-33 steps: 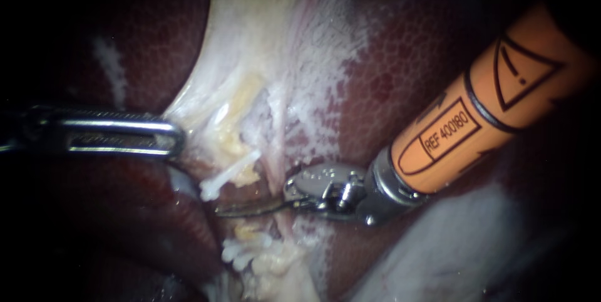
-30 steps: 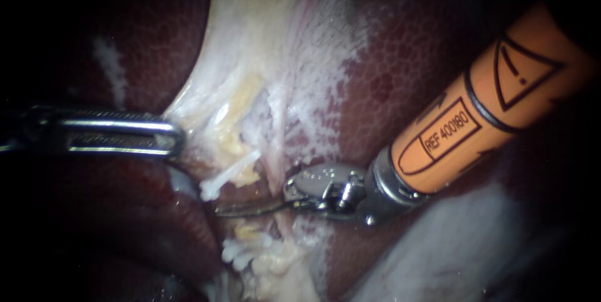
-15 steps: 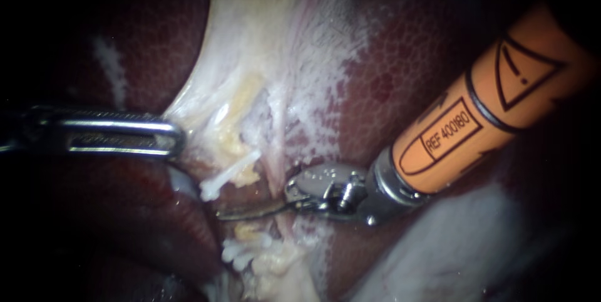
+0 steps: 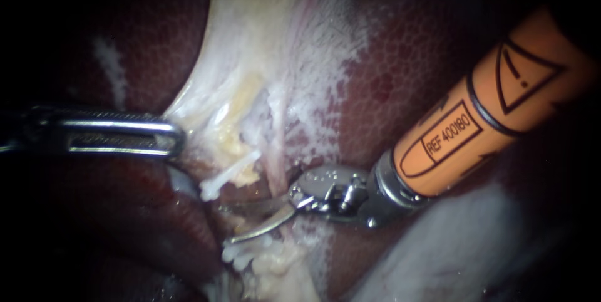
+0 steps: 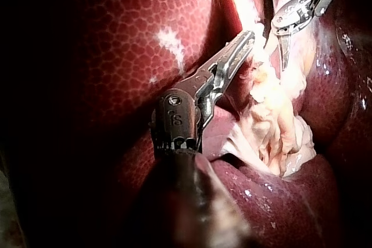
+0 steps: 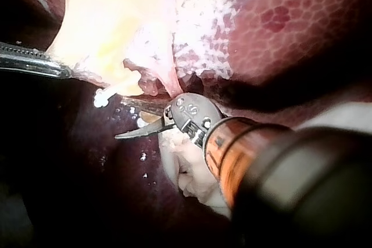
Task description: Go back from the cut left tube
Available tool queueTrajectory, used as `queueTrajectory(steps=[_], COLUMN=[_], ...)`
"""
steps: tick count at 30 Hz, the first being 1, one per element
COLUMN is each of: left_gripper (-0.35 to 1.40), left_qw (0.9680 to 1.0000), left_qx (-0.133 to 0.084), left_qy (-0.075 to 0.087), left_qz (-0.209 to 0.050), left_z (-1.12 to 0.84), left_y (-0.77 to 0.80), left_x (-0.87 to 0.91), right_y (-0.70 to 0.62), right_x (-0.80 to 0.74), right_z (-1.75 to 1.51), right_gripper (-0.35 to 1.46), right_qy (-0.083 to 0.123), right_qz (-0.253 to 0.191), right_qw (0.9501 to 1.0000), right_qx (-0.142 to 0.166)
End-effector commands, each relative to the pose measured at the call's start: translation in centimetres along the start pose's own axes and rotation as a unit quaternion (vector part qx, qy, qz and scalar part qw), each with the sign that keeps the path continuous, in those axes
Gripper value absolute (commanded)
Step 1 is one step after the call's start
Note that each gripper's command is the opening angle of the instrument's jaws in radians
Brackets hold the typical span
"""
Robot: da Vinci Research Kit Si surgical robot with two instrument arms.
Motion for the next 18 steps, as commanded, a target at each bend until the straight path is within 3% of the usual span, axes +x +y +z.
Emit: queueTrajectory(steps=[1, 7, 12, 18], left_gripper=[-0.35, -0.35, -0.35, -0.35], left_qw=[1.0, 1.0, 1.0, 1.0], left_qx=[0.0, 0.0, 0.001, 0.001], left_qy=[0.0, 0.0, 0.0, 0.0], left_qz=[0.0, 0.0, 0.0, 0.0], left_z=[0.0, 0.0, 0.0, 0.0], left_y=[0.0, 0.02, 0.02, 0.05], left_x=[0.0, 0.01, 0.01, 0.02], right_y=[0.0, -0.04, -0.05, -0.05], right_x=[0.0, -0.09, -0.19, -0.22], right_z=[-0.02, -0.14, -0.37, -0.69], right_gripper=[0.71, 0.74, 0.59, 0.69], right_qy=[-0.001, -0.003, -0.006, 0.003], right_qz=[-0.001, -0.003, -0.004, -0.002], right_qw=[1.0, 1.0, 0.9999, 0.9999], right_qx=[0.001, 0.004, 0.01, -0.01])
